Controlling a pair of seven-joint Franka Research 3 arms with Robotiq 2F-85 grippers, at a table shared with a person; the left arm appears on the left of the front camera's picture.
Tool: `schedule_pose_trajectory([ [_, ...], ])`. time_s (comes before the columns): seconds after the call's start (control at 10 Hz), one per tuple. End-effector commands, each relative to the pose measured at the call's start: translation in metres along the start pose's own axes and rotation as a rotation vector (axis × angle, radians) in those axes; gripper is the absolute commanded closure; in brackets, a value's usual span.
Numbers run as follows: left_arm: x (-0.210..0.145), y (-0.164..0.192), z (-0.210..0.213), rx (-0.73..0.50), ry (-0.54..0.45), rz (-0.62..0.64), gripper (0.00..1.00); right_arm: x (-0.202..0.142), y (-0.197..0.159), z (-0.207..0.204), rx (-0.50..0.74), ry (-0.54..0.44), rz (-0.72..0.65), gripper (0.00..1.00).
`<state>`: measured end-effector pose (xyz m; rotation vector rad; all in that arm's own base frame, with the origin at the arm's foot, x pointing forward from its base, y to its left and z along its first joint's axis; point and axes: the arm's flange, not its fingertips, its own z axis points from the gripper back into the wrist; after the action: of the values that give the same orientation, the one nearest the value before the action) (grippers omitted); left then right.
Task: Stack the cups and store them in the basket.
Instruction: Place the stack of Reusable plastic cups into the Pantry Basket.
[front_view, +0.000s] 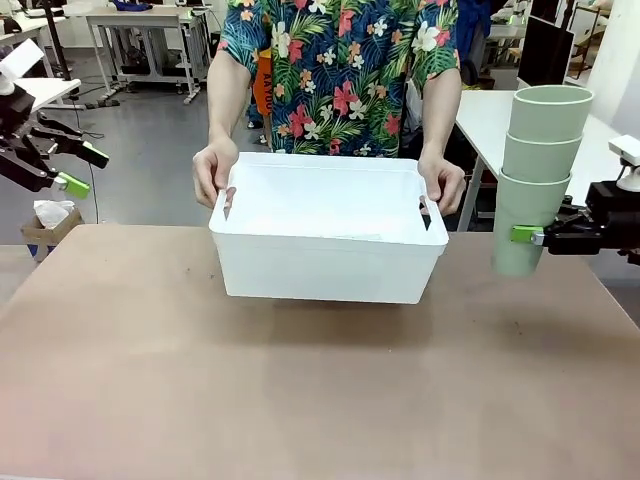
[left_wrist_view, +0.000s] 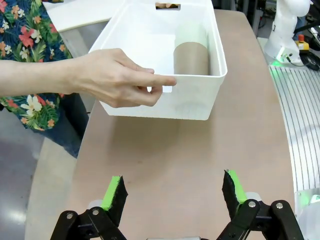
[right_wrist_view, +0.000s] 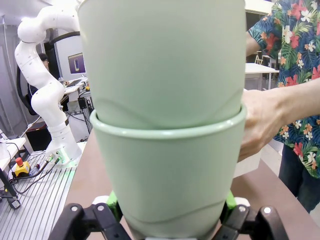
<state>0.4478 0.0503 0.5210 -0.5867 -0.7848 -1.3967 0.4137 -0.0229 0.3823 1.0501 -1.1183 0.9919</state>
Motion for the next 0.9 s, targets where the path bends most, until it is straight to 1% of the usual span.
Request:
schedule_pose_trajectory([
  [0.0,-0.0002,-0.0003,0.0003,-0.005,0.009,0.003,0.0,0.0051,0.0002,-0.0004,0.001,-0.002,0.015,0.15],
  [0.8,-0.0002,-0.0003,0.0003,-0.005,0.009,0.003,0.0,0.0051,0.0002,-0.0004,0.001,-0.002,0.015,0.15],
])
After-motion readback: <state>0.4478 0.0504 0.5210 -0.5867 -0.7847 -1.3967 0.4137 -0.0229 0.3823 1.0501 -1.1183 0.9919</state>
